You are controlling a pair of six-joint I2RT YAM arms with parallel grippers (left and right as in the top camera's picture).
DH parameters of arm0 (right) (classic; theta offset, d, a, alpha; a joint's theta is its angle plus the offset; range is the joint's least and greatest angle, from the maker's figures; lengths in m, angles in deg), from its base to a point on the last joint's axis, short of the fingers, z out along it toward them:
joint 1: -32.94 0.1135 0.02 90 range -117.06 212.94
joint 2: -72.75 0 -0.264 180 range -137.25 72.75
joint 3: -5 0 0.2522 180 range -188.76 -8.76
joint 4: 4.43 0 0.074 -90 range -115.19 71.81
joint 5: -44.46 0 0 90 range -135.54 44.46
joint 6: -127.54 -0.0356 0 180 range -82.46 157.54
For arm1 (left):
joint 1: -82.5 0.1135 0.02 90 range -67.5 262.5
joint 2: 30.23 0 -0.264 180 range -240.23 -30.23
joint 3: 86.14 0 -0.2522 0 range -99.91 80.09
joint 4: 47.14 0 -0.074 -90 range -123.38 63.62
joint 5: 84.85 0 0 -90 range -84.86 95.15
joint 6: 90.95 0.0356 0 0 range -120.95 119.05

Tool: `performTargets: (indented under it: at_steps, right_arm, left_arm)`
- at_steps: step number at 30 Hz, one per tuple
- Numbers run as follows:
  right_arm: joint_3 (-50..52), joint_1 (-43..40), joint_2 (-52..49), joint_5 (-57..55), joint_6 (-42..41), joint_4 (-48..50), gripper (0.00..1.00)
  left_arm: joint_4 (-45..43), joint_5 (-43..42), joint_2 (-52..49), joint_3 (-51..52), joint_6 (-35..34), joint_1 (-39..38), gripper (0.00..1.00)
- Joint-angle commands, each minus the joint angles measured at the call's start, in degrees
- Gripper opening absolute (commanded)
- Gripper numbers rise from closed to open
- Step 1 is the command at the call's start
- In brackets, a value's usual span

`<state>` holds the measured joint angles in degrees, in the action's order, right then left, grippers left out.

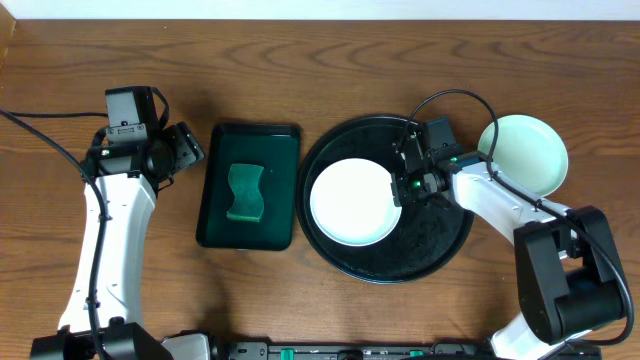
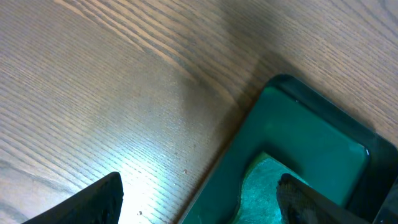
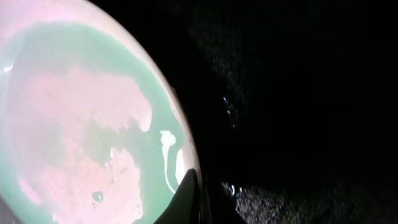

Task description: Clean dirty plates on tray and stack at the side

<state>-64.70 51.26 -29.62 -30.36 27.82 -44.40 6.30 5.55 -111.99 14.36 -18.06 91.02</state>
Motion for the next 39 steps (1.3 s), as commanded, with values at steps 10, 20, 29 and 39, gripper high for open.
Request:
performTargets:
  at_steps: [10, 20, 29, 39]
  right_arm:
    - [-1.5, 0.1, 8.2, -5.1, -2.3, -5.0, 0.01]
    - [-1.5, 0.1, 15.0, -11.9, -8.3, -6.7, 0.01]
    - [-1.5, 0.2, 15.1, -11.9, -14.1, -5.4, 0.01]
    - [-1.5, 0.2, 15.1, -11.7, -16.3, -4.0, 0.01]
  left_arm:
    - [0.1, 0.5, 0.1, -1.0, 0.1, 0.2, 0.79]
    - [0.1, 0.5, 0.1, -1.0, 0.1, 0.2, 0.79]
    - [0.1, 0.5, 0.1, -1.0, 0.1, 0.2, 0.79]
    - [0.1, 0.5, 0.1, -1.0, 0.1, 0.2, 0.79]
